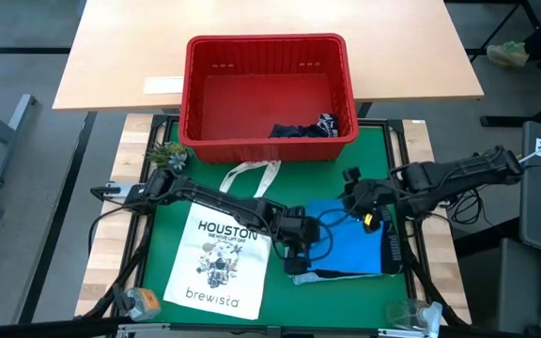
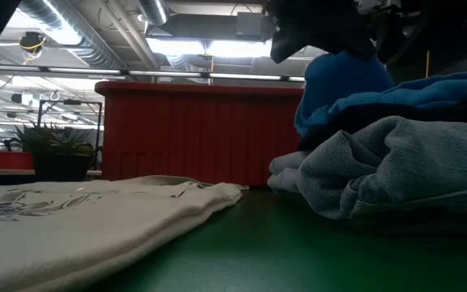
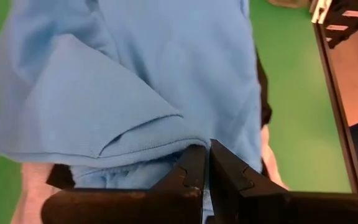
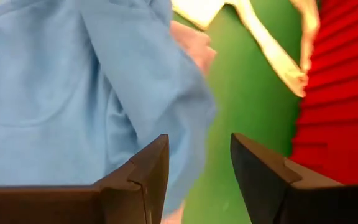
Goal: Fold Laundry from Bin
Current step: Fold the blue short
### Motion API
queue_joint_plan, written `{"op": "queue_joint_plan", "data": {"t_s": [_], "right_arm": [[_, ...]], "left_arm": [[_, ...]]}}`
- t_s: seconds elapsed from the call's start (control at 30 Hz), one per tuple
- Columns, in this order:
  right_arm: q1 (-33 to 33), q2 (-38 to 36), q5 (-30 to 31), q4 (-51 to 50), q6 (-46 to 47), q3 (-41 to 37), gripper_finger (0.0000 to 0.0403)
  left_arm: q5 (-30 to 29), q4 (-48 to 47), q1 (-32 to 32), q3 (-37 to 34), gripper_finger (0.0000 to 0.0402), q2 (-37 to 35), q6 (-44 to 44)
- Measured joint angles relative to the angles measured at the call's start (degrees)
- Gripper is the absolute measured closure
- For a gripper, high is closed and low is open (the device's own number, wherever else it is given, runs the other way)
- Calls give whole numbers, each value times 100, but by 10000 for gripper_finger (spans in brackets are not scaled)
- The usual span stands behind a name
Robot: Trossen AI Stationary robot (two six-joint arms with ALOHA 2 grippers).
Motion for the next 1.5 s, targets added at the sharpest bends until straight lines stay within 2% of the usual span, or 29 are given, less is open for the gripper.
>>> {"op": "queue_joint_plan", "data": {"t_s": [0.2,0.43,0.8,0.9,1.07,1.2,1.33,1.5], "right_arm": [[16,268,-395,8,-2,-124,231],[16,581,-426,-3,-166,-160,231],[16,629,-420,654,-457,-164,231],[16,660,-420,620,-457,-164,231],[16,699,-414,656,-471,-164,231],[16,774,-408,803,-577,-164,231],[16,839,-405,1067,-631,-164,231],[16,846,-372,1368,-925,-168,231]], "left_arm": [[-2,113,-177,0,397,0,0],[-2,460,-395,0,396,52,0],[46,554,-522,0,393,847,-19],[59,549,-522,0,377,860,-44],[87,622,-524,0,321,838,-42],[366,647,-510,0,283,826,-41],[614,434,-503,-2,274,700,-4],[506,164,-527,-7,273,416,0]]}}
